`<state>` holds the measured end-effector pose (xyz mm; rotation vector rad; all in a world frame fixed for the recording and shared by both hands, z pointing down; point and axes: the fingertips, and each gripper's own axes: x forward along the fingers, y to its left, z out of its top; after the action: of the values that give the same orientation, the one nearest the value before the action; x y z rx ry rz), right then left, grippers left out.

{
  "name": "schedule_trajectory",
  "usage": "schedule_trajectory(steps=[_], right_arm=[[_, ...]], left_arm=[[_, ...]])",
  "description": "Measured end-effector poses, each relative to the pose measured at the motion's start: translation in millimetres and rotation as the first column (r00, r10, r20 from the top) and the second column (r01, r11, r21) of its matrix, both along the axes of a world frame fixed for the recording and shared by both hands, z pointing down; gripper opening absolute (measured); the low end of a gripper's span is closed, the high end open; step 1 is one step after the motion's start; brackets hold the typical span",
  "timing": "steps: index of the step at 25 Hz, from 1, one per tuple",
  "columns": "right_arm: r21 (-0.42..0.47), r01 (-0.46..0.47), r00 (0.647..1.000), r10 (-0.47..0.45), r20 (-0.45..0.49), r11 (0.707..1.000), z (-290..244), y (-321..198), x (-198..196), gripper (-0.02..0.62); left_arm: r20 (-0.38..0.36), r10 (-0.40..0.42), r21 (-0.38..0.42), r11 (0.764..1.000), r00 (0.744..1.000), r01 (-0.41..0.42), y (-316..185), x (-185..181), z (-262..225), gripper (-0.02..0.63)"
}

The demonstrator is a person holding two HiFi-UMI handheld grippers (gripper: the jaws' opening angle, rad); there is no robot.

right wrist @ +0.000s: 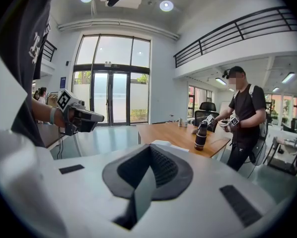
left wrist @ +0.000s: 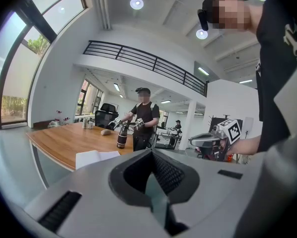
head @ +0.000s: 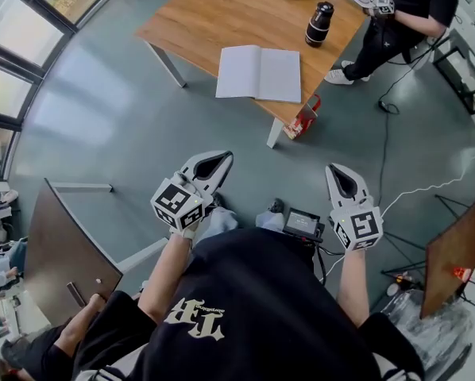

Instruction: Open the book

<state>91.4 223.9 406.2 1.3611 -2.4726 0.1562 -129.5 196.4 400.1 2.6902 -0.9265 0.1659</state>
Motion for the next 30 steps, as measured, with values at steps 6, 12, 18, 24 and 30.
schedule_trajectory(steps=[6, 12, 18, 24, 30], right_arm=[[-0.005, -0.023, 1.0, 0.023, -0.014, 1.0, -6.8, 4.9, -31.8, -0.012], [0.006, -0.019, 0.999, 0.019, -0.038, 1.0, -12.9, 4.7, -51.6, -0.012], [0.004, -0.018, 0.998, 0.018, -0.053, 1.0, -11.8, 4.9, -60.6, -0.012], [-0.004, -0.013, 0.998, 0.012, -0.055, 1.0, -9.4, 5.3, -64.6, -0.012], [-0.006, -0.002, 0.998, 0.002, -0.058, 1.0, -6.2, 2.7, -64.8, -0.012]], left_arm=[[-0.019, 0.003, -0.001, 1.0, 1.0, -0.003, 0.6, -31.7, -3.8, 0.006], [-0.022, 0.011, -0.003, 1.0, 1.0, -0.011, 0.6, -48.5, -1.1, 0.006], [-0.03, 0.009, -0.002, 1.0, 1.0, -0.009, 0.4, -56.1, 0.2, 0.006], [-0.031, 0.004, -0.003, 1.0, 1.0, -0.004, 1.6, -58.5, 0.5, 0.006], [-0.028, -0.003, -0.004, 1.0, 1.0, 0.003, 1.3, -58.5, 1.9, 0.006]])
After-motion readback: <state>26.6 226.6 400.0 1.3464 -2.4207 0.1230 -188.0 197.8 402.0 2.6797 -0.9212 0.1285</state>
